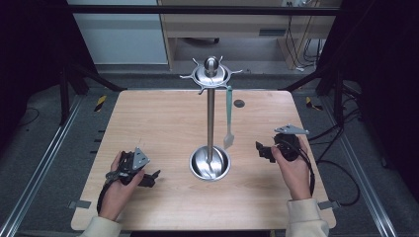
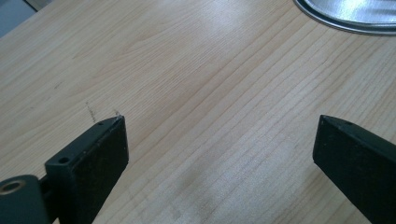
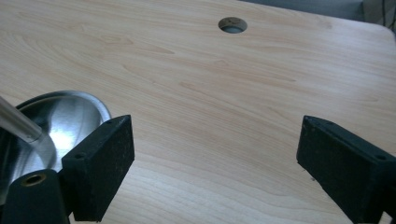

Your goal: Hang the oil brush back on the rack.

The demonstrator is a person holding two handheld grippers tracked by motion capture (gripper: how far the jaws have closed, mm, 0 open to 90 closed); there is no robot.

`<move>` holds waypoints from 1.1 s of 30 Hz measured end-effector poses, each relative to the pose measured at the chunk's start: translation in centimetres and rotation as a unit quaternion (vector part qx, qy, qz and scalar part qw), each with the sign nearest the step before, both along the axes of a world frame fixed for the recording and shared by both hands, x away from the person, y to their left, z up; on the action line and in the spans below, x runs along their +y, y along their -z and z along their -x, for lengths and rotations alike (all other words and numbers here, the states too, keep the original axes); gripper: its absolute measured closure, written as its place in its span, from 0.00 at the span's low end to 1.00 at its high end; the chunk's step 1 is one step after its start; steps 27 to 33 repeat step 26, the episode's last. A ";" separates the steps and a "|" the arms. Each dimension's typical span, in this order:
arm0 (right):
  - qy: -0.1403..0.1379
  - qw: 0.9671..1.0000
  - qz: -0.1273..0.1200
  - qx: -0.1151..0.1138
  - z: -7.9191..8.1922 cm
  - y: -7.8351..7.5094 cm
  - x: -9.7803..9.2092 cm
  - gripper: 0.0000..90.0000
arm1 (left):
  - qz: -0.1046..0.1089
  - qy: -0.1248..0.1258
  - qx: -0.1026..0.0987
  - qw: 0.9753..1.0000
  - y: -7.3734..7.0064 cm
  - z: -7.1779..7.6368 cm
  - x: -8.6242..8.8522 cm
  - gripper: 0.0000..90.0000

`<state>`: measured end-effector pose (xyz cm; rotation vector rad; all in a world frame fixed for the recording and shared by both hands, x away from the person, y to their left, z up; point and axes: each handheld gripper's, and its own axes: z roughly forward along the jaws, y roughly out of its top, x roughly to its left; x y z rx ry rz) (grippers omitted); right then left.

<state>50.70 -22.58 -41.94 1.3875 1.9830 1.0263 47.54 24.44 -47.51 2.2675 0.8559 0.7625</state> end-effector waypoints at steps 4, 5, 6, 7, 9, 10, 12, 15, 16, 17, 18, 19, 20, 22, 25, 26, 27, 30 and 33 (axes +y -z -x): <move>-0.005 1.000 0.005 0.009 -0.2 0.6 0.3 0.13 | -0.001 0.000 0.000 1.000 0.0 0.0 0.0 0.03; -0.005 1.000 0.005 0.012 -0.2 0.8 0.4 0.13 | -0.001 0.000 0.000 1.000 0.0 0.0 0.0 0.03; -0.005 1.000 0.005 0.012 -0.2 0.8 0.4 0.13 | -0.001 0.000 0.000 1.000 0.0 0.0 0.0 0.03; -0.007 1.000 0.007 0.016 -0.3 1.1 0.5 0.13 | 0.000 0.000 0.000 1.000 0.0 0.0 0.0 0.03; -0.013 1.000 0.009 0.024 -0.5 1.7 0.8 0.13 | -0.001 0.000 0.000 1.000 0.0 0.0 0.0 0.03; -0.015 0.999 0.009 0.028 -0.5 1.9 0.8 0.13 | -0.001 0.000 0.000 1.000 0.0 0.0 0.0 0.03; -0.016 0.999 0.010 0.035 -0.6 2.4 1.0 0.13 | 0.000 -0.002 0.000 1.000 0.0 0.0 0.0 0.03; -0.021 0.999 0.008 0.045 -0.8 3.1 1.1 0.13 | 0.001 -0.002 0.001 1.000 0.0 0.0 0.1 0.03; -0.021 0.999 0.008 0.045 -0.8 3.1 1.1 0.13 | 0.001 -0.003 0.001 1.000 0.0 0.0 0.1 0.03; -0.022 0.999 0.008 0.049 -0.9 3.4 1.1 0.13 | 0.001 -0.002 0.001 1.000 0.0 0.0 0.1 0.03; -0.023 0.998 0.011 0.056 -1.0 4.0 1.1 0.13 | -0.001 0.000 -0.005 1.000 0.0 0.0 0.1 0.03; -0.023 0.998 0.011 0.056 -1.0 4.0 1.1 0.13 | -0.001 0.000 -0.005 1.000 0.0 0.0 0.1 0.03; -0.024 0.998 0.009 0.061 -1.1 4.2 1.1 0.13 | -0.001 0.001 -0.004 1.000 0.0 0.0 0.0 0.03; -0.024 0.997 0.013 0.067 -1.2 4.8 1.0 0.13 | -0.002 0.002 -0.003 1.000 0.0 -0.1 0.0 0.03; -0.023 0.997 0.012 0.073 -1.3 5.0 0.9 0.13 | -0.002 0.001 -0.004 1.000 0.0 -0.1 0.0 0.03; -0.023 0.997 0.013 0.073 -1.3 5.0 0.9 0.13 | -0.001 0.001 -0.003 1.000 0.0 -0.1 0.0 0.04; -0.023 0.997 0.013 0.073 -1.3 5.0 0.9 0.13 | -0.001 0.001 -0.003 1.000 0.0 -0.1 0.0 0.04; -0.023 0.997 0.013 0.073 -1.3 5.0 0.9 0.13 | -0.001 0.001 -0.003 1.000 0.0 -0.1 0.0 0.04; -0.023 0.997 0.013 0.073 -1.3 5.0 0.9 0.13 | -0.001 0.001 -0.003 1.000 0.0 -0.1 0.0 0.04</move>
